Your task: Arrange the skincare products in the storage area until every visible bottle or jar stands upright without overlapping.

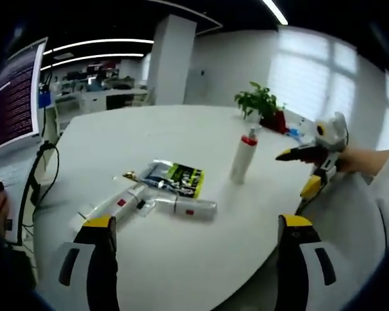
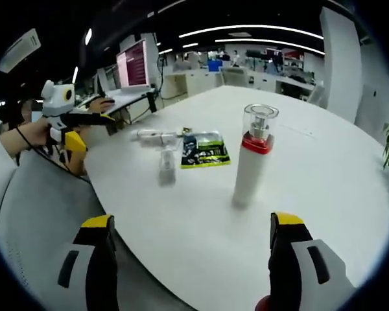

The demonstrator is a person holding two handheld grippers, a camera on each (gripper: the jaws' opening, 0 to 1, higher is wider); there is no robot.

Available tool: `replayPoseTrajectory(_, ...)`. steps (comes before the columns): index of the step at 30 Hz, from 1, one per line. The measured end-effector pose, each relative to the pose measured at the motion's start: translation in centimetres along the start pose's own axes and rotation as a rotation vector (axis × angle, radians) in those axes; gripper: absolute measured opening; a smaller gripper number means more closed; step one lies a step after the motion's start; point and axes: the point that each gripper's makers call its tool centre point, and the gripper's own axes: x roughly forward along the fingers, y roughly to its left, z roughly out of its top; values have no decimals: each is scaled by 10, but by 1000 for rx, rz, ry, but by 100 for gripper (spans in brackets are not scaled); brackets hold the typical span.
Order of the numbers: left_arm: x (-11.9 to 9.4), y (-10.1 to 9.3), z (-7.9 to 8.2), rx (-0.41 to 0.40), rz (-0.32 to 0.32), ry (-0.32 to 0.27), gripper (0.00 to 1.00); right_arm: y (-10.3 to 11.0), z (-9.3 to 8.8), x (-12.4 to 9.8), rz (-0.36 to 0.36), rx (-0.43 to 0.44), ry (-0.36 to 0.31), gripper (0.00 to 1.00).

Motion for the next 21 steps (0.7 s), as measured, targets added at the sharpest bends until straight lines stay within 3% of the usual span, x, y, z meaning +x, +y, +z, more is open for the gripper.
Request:
replayPoseTrajectory(5, 7, 15, 4, 28, -4, 39, 96, -1, -8, 4, -7, -22, 40, 97)
replayPoseTrajectory(12, 14, 39, 18, 66, 8, 51, 96, -3, -10, 3, -7, -11, 45, 97)
replayPoseTrajectory(21, 26, 73, 7, 110, 35, 193, 90, -3, -10, 2, -8, 1, 42, 96)
